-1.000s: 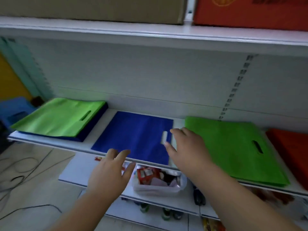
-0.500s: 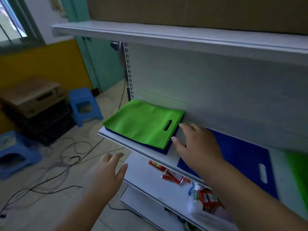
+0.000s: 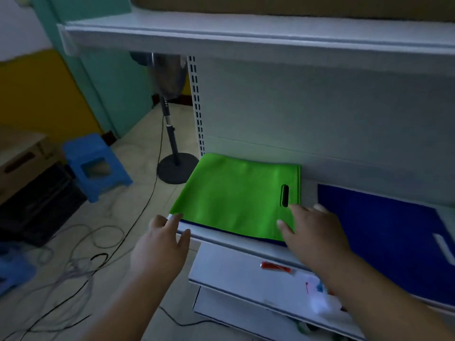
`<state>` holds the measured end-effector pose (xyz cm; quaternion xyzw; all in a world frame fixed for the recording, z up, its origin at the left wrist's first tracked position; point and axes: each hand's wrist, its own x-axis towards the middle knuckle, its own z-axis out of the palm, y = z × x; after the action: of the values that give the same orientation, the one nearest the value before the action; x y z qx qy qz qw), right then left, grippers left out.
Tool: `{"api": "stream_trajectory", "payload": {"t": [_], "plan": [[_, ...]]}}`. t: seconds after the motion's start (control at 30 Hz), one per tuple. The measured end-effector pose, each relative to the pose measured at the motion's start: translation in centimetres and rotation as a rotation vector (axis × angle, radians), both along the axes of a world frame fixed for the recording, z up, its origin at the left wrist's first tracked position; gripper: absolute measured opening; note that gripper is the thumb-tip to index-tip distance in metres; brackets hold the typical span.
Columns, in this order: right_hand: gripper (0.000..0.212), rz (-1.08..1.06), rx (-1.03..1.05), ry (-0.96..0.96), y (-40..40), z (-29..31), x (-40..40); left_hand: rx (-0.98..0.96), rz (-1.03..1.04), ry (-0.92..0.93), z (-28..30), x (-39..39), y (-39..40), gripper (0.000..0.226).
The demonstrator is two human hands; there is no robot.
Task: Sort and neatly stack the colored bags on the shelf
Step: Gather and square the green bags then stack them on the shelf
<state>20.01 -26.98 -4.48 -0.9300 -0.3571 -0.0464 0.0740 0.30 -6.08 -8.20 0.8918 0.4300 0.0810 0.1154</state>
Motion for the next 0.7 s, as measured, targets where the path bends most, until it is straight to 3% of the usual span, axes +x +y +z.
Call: {"api": "stream_trajectory", "payload": {"t": [0.17, 0.33, 0.6, 0.7], "plan": [[0.043, -0.116, -0.046, 0.009, 0.6, -2.6, -2.1, -0.034, -0.103, 0.059, -0.2, 0.5, 3.5, 0.042], [0.038, -0.161, 0.013, -0.036, 1.0, -3.6, -2.5, -0.045, -0.12, -0.002, 0.3, 1.5, 4.9, 0.029], [0.03, -0.048, 0.053, -0.119, 0.1, -3.7, -4.0, 0.018, -0.074, -0.168, 1.0, 0.7, 6.4, 0.02], [0.03, -0.148, 0.094, -0.09, -0.8, -3.6, -4.5, -0.119, -0.029, -0.19, 1.0, -0.4, 6.5, 0.023]]}}
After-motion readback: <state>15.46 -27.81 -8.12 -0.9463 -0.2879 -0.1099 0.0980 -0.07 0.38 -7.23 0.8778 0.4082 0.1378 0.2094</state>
